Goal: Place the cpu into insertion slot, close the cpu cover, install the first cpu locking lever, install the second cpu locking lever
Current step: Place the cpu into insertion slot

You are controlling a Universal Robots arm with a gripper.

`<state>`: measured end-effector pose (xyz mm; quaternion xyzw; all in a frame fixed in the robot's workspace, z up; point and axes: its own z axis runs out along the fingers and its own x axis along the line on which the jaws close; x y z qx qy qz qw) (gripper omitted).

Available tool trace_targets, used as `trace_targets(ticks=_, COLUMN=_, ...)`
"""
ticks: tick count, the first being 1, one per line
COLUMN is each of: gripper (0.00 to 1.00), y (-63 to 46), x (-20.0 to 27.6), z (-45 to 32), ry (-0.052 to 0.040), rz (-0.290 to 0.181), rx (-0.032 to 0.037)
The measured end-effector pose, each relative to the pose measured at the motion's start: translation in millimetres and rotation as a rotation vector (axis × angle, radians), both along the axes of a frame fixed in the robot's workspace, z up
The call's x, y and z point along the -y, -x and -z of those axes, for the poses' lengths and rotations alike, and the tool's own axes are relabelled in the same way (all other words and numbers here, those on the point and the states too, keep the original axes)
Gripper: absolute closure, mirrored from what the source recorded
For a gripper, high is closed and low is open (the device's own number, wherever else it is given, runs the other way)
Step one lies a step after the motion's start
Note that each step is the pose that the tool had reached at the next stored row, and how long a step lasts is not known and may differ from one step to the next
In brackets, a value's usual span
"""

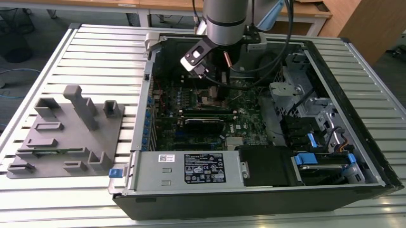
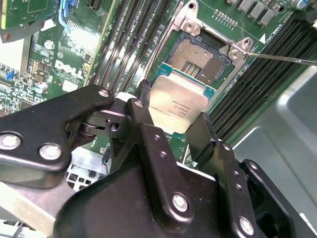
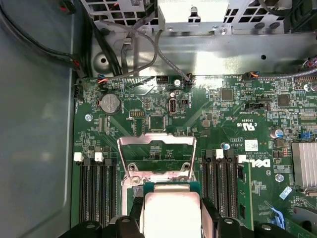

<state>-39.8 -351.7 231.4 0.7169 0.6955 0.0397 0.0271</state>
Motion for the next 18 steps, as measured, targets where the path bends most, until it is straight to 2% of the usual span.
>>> trace_targets(ticks=11, gripper=0.46, y=2.6, x=-1.5, z=1.0, ry=0.0001, rz=-0.008, rx=-0.0003)
trace_targets(ticks=15, gripper=0.46, y=2.6, x=-1.5, z=1.6, ry=0.0003, rz=-0.009, rx=-0.0017)
trace_targets(ticks=18, gripper=0.46, y=2.6, x=-1.5, z=2.4, ry=0.0001, rz=-0.009, rx=-0.0059)
